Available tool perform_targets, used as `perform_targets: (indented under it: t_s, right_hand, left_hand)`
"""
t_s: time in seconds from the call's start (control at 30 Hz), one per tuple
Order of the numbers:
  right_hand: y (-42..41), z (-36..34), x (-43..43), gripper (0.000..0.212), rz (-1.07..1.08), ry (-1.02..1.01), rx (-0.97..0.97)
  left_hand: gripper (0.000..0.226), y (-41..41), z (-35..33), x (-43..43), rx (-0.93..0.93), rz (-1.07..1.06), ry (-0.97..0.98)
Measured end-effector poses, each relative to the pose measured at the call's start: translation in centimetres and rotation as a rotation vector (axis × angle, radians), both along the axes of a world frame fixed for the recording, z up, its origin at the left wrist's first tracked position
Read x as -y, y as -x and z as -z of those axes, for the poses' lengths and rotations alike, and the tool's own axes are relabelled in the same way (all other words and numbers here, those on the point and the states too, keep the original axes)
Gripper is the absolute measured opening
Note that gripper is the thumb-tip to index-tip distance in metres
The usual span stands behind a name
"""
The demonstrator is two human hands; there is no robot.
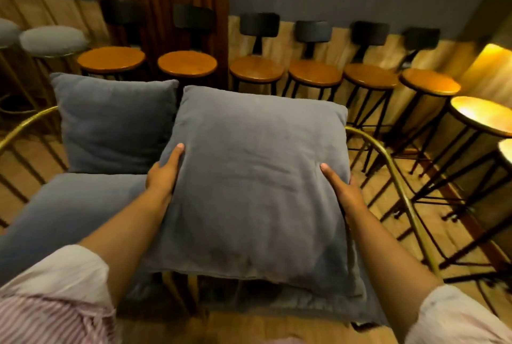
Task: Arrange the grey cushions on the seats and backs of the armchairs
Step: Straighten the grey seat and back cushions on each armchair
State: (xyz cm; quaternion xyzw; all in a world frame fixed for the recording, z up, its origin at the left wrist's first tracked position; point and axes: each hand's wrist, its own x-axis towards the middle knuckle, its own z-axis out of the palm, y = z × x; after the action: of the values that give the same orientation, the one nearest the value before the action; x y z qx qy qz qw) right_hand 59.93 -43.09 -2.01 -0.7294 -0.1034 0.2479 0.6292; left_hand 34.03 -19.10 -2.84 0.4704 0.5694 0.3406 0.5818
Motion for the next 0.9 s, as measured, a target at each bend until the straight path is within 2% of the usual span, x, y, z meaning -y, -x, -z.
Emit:
perform_targets:
  t_s: [0.17,0.3,0.4,0.5,0.67,0.77,0.9]
  right_hand:
    - [-8.0,-0.7,7.2,0.092,0.059,0.067,0.026]
    - [-12.8,-1.1,8.7,0.088,0.056,0.049,0.052]
    - [-16.6,-0.7,7.9,0.072,0.049,-0.017,0.109]
    - [-20.5,-0.4,5.6,0.068,0.034,-0.058,0.164]
    - [-27.7,0.3,-0.3,0.085,-0.033,-0.045,0.119]
    - [-31.7,0.8,-4.4,0.119,-0.052,-0.010,-0.020]
    - [-36.0,3.1,-8.7,0.131,-0.038,-0.047,-0.083]
  left_hand:
    - [0.077,-9.6,0.2,6.4,0.054,0.106,-0.003]
    - [0.086,-13.8,0.7,7.4,0.097,0.314,-0.047]
    - [0.076,-17.5,1.2,5.7,0.021,0.460,-0.043]
    - [0.094,-20.8,1.7,2.9,-0.019,0.535,-0.027]
    - [0.112,-27.4,2.6,-2.7,-0.129,0.492,-0.090]
    - [0.108,-31.1,3.7,-6.2,-0.079,0.485,-0.106]
    - [0.126,-35.1,6.0,-9.6,-0.048,0.474,-0.137]
